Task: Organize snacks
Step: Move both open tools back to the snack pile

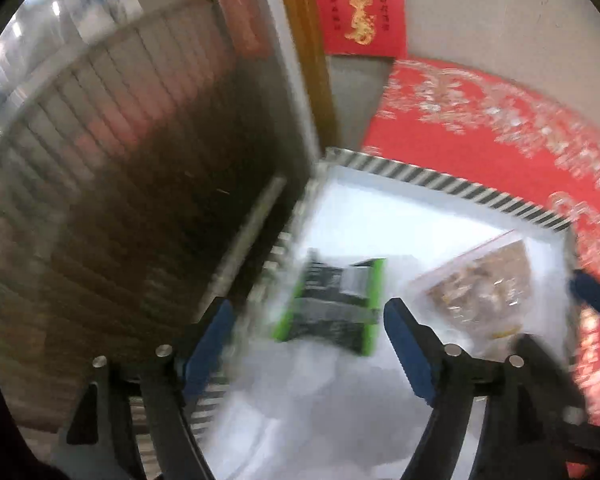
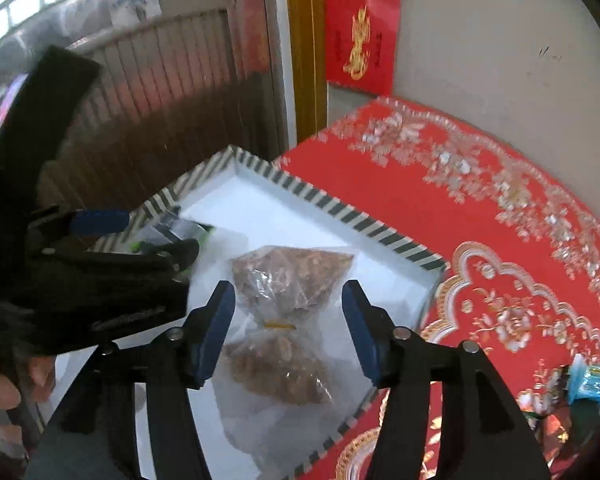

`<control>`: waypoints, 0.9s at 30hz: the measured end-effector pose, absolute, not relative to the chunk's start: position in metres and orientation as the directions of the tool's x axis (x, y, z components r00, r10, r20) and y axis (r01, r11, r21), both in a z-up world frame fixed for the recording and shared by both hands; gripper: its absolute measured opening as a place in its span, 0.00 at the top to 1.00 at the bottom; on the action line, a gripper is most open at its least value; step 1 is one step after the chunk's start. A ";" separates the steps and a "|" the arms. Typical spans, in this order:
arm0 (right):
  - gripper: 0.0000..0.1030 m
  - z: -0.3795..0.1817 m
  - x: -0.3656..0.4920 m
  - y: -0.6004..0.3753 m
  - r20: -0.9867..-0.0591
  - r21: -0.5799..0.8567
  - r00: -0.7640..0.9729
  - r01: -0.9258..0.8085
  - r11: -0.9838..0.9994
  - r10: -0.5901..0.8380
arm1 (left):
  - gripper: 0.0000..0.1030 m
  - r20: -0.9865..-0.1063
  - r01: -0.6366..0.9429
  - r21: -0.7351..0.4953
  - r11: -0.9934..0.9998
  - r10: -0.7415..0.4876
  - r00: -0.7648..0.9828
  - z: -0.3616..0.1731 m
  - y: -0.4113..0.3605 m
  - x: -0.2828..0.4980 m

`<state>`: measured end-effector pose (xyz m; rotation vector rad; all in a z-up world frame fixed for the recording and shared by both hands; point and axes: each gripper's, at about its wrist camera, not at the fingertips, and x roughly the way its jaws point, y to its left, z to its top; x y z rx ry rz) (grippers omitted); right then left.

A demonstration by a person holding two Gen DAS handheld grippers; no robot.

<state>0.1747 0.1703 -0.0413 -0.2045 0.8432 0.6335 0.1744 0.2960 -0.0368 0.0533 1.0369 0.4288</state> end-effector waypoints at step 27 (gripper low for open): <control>0.34 0.023 0.070 -0.122 -0.691 -0.044 0.698 -0.304 0.952 0.191 | 0.22 -0.826 -0.034 0.005 0.999 0.023 0.563 0.006 0.081 0.106</control>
